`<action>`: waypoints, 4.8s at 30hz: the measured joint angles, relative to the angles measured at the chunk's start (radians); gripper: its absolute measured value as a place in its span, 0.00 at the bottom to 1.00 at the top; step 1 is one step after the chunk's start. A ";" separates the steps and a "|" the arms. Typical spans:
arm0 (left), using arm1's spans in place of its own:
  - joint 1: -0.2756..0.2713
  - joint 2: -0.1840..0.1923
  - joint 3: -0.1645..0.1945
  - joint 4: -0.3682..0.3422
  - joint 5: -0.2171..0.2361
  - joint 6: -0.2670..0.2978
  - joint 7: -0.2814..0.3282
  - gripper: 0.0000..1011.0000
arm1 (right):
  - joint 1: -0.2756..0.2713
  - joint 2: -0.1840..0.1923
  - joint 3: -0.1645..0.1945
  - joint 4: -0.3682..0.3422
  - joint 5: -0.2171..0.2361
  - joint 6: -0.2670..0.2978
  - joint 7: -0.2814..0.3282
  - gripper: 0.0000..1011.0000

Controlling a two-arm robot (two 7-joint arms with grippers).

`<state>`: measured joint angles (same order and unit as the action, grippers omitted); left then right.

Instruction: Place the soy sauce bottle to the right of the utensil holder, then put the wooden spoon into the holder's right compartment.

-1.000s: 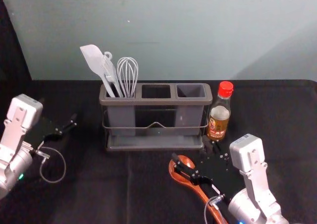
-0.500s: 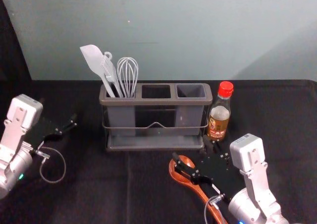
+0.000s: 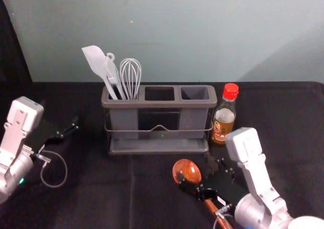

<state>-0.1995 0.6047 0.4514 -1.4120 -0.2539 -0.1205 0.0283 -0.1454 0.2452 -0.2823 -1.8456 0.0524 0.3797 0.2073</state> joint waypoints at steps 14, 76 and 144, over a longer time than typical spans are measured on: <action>0.000 0.000 0.000 0.000 0.000 0.000 0.000 1.00 | 0.078 -0.034 -0.030 -0.065 -0.067 0.395 -0.008 0.99; 0.000 0.000 0.000 0.000 0.000 0.000 0.000 1.00 | 0.398 -0.111 -0.114 0.209 -0.210 0.647 0.178 0.99; 0.000 0.000 0.000 0.000 0.000 0.000 0.000 1.00 | 0.135 -0.096 0.008 -0.185 -0.252 0.464 0.291 0.83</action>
<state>-0.1995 0.6047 0.4514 -1.4120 -0.2539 -0.1205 0.0283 -0.0102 0.1497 -0.2741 -2.0306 -0.1994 0.8432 0.4982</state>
